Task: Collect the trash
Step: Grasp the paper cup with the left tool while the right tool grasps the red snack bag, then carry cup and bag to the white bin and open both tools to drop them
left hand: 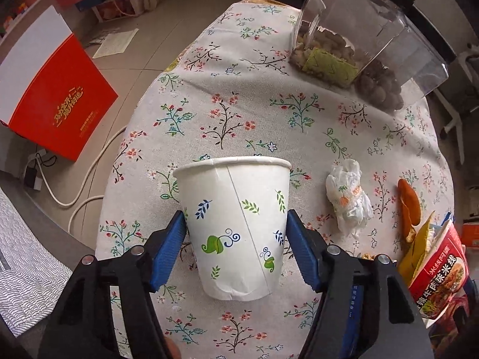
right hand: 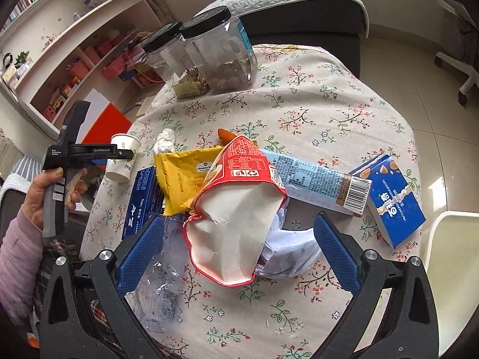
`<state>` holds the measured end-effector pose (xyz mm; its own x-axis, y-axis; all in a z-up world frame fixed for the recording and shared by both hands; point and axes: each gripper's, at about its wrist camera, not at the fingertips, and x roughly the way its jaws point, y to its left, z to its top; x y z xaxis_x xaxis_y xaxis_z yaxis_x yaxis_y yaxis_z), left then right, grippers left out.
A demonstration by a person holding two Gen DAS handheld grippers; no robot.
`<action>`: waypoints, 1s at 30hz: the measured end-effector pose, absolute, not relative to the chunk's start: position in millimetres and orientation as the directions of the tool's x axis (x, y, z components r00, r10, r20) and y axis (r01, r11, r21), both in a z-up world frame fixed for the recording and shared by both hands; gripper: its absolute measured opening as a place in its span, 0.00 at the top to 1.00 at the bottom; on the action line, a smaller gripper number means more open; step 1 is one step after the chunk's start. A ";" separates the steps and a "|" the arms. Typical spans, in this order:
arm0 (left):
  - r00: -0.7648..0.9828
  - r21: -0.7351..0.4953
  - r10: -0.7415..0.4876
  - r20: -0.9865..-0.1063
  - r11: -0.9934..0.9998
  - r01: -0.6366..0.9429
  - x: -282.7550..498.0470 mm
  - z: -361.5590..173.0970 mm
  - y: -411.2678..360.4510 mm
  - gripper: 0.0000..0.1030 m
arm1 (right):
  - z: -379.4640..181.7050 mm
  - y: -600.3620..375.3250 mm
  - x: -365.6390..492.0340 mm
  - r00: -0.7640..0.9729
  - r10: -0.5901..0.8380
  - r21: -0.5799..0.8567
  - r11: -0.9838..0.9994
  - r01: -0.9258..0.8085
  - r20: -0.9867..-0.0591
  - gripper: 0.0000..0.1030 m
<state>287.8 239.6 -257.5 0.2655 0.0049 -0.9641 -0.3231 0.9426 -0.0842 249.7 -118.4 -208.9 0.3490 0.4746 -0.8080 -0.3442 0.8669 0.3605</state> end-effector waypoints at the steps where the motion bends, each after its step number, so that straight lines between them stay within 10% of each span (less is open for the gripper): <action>1: 0.296 -0.107 -0.004 -0.955 0.938 -0.331 285.4 -249.5 238.6 0.37 | -209.4 -116.3 252.5 0.350 0.482 0.372 0.865 -0.337 -0.804 0.07; 12: 0.575 -0.228 -0.086 -0.813 0.957 -0.179 253.0 -184.6 168.0 0.37 | -233.0 -93.1 267.8 0.319 0.469 0.388 0.876 -0.288 -0.823 0.08; 17: 0.597 -0.229 -0.084 -0.798 0.958 -0.172 250.4 -176.6 161.3 0.37 | -227.1 -94.0 262.8 0.331 0.477 0.379 0.869 -0.318 -0.814 0.47; 30: 0.707 -0.245 -0.067 -0.704 0.957 -0.153 227.0 -141.6 145.8 0.37 | -172.5 -112.8 242.9 0.537 0.453 0.300 0.887 -0.350 -0.712 0.51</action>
